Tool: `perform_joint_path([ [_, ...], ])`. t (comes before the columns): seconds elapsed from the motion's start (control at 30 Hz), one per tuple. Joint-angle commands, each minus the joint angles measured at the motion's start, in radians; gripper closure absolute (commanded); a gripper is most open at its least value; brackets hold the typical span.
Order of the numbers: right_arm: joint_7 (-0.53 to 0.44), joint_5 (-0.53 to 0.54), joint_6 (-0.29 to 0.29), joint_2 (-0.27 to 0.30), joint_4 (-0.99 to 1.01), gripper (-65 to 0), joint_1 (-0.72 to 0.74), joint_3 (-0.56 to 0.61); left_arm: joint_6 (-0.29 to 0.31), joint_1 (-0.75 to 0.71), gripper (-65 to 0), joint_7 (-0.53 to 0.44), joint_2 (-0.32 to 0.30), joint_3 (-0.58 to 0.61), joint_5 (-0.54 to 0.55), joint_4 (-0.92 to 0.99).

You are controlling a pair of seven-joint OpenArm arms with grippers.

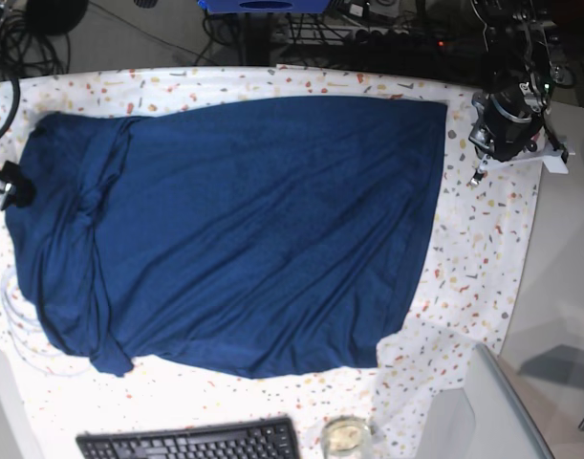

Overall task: Layout the t-shirt on the table in an organized manner, then fold the t-shirt properly
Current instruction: 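Release the shirt with the left gripper and raise it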

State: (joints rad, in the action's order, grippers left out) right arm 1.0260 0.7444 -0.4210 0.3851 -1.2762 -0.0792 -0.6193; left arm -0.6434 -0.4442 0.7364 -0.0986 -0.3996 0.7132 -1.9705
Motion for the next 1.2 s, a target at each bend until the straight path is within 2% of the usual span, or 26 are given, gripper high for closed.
perform_joint_path([
  [0.0,-0.011,0.014,-0.008,0.027,-0.018,-47.4,0.002,-0.015,0.009,0.009,0.0,-0.016,-0.005,-0.003,0.004,-0.028],
  [0.2,-0.019,0.016,-0.008,0.031,-0.02,-47.3,-0.038,-0.015,0.009,0.017,0.0,-0.016,-0.005,-0.003,0.004,-0.031],
  [0.37,-0.089,0.014,-0.008,0.028,-0.032,-47.3,-0.081,-0.006,0.01,0.017,0.0,-0.016,-0.006,-0.003,0.049,-0.033],
  [0.47,-0.108,0.014,-0.008,0.028,-0.032,-47.3,-0.083,-0.006,0.072,0.017,0.0,-0.016,-0.011,-0.011,0.102,-0.033],
  [0.53,-0.109,0.014,-0.008,0.028,-0.032,-47.3,-0.08,-0.006,0.135,0.018,0.0,-0.016,-0.011,-0.014,0.102,-0.031],
  [0.6,-0.109,0.014,-0.008,0.027,-0.03,-47.3,-0.075,-0.006,0.164,0.032,0.0,-0.016,-0.011,-0.011,0.102,-0.026],
  [0.97,-0.111,0.014,-0.008,0.027,-0.023,-47.3,-0.018,0.112,0.164,0.043,0.0,-0.015,-0.01,-0.005,0.102,-0.025],
  [1.17,-0.111,0.014,-0.008,0.03,-0.01,-47.3,-0.003,0.114,0.164,0.041,0.0,-0.015,-0.011,-0.011,0.102,-0.025],
])
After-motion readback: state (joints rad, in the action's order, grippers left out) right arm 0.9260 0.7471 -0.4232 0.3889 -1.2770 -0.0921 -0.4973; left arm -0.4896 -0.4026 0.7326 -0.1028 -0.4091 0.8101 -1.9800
